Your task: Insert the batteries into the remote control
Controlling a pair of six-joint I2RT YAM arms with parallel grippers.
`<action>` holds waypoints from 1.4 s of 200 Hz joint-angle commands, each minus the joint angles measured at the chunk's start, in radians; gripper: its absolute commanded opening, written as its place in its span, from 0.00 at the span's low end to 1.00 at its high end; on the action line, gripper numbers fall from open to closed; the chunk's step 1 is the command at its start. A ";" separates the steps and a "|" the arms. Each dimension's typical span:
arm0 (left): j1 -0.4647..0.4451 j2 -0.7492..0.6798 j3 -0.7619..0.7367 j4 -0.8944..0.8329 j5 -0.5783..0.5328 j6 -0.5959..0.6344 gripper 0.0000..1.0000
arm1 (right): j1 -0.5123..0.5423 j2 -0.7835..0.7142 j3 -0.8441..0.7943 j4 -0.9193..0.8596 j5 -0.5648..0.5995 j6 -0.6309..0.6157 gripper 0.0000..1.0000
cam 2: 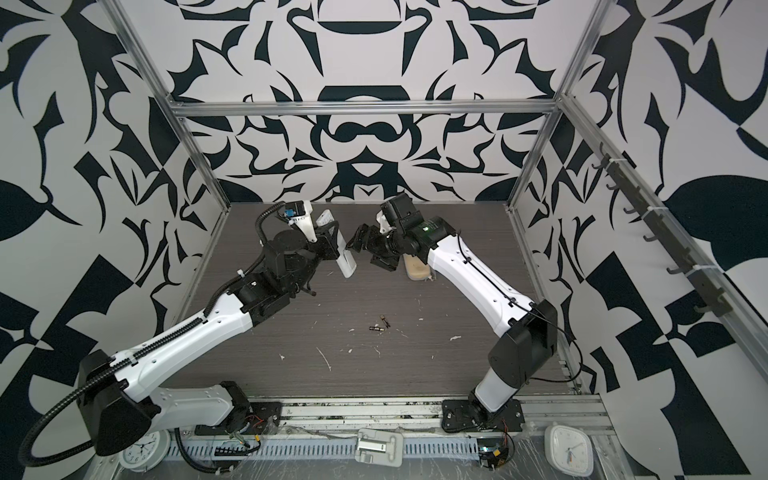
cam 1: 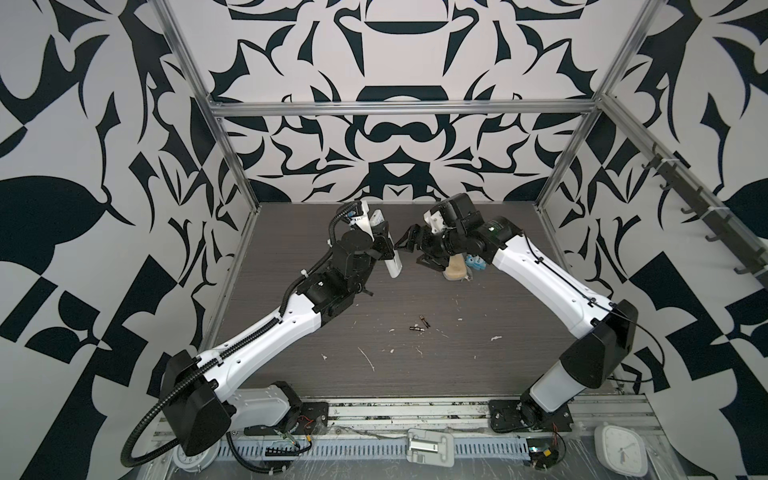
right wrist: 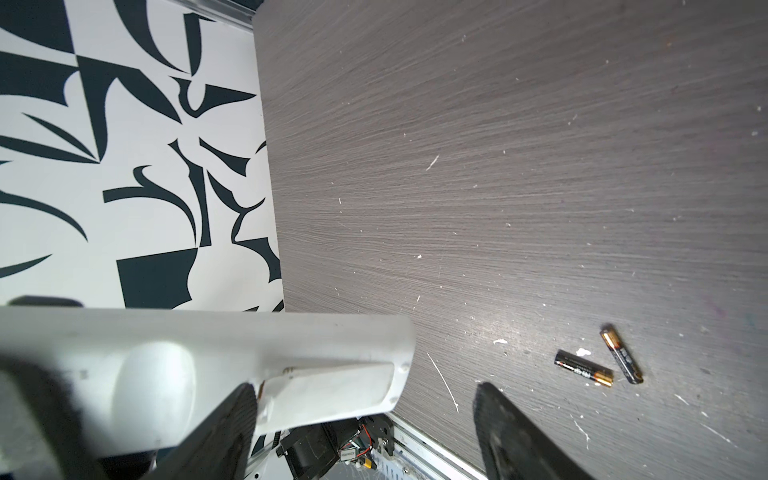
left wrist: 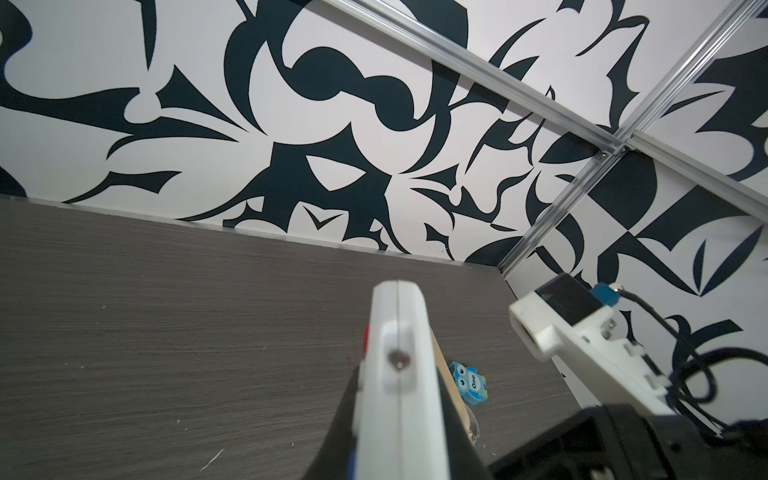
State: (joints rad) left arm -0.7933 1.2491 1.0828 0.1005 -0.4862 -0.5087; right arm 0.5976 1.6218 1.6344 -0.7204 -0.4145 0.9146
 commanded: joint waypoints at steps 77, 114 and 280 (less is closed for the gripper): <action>0.000 -0.079 0.019 -0.027 0.057 -0.007 0.00 | 0.012 -0.167 -0.007 0.022 0.047 -0.220 0.85; 0.002 -0.108 0.032 -0.067 0.090 -0.017 0.00 | 0.042 -0.267 -0.078 0.126 0.054 -0.458 0.86; 0.051 0.018 0.499 -0.740 0.164 -0.178 0.00 | 0.063 -0.235 0.002 0.200 -0.186 -0.787 0.85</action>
State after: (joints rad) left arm -0.7464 1.2732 1.5360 -0.5751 -0.3164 -0.6544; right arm 0.6479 1.3849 1.5883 -0.5667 -0.5484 0.1242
